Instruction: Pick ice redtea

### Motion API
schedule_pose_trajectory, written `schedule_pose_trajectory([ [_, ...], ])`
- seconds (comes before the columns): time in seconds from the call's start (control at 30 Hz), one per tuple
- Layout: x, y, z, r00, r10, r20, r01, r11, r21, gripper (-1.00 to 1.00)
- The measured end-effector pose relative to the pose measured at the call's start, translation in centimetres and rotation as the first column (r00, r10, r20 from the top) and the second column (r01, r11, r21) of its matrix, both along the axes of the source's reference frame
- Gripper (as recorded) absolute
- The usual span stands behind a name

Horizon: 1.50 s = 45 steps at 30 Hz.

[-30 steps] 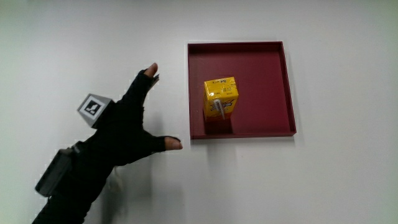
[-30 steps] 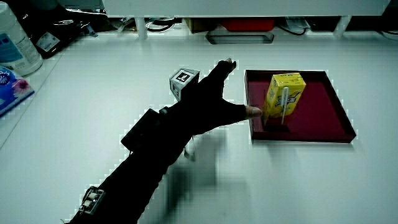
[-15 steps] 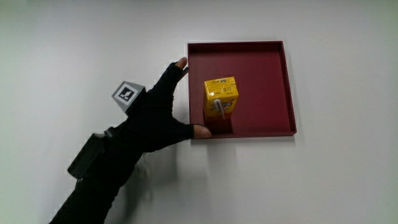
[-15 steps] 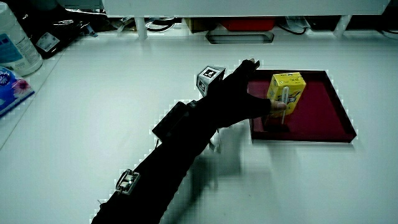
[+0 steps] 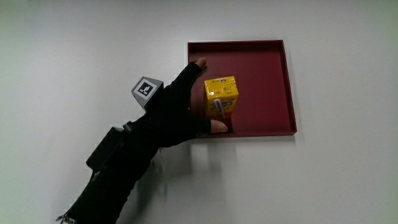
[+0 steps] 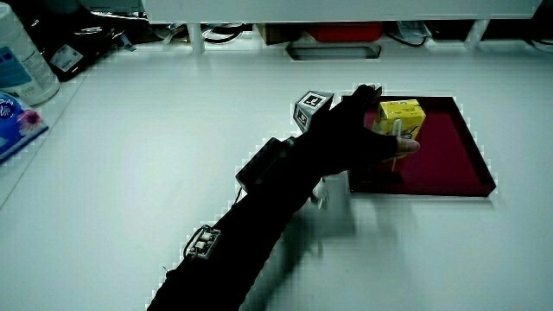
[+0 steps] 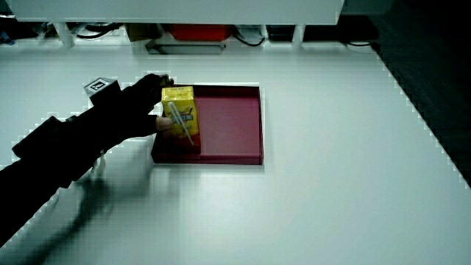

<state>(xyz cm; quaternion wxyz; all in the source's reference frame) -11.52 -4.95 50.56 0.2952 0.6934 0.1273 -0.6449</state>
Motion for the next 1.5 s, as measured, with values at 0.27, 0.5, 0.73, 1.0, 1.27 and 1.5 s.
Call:
schedule_pose_trajectory([
  [0.27, 0.2, -0.2, 0.7, 1.000, -0.020, 0.019, 0.020, 0.9998, -0.002, 0.31],
  [0.5, 0.3, -0.2, 0.5, 0.993, -0.093, 0.078, 0.088, 0.9945, 0.056, 0.55],
  [0.73, 0.3, -0.3, 0.3, 0.989, -0.129, 0.071, 0.124, 0.9900, 0.066, 0.79],
  [1.0, 0.2, -0.2, 0.8, 0.989, -0.141, 0.034, 0.139, 0.9881, 0.067, 1.00],
  [1.27, 0.0, 0.1, 1.0, 0.986, -0.164, 0.008, 0.163, 0.9829, 0.085, 1.00],
  [1.5, -1.1, -0.1, -0.4, 0.978, -0.206, -0.033, 0.208, 0.9727, 0.103, 1.00],
])
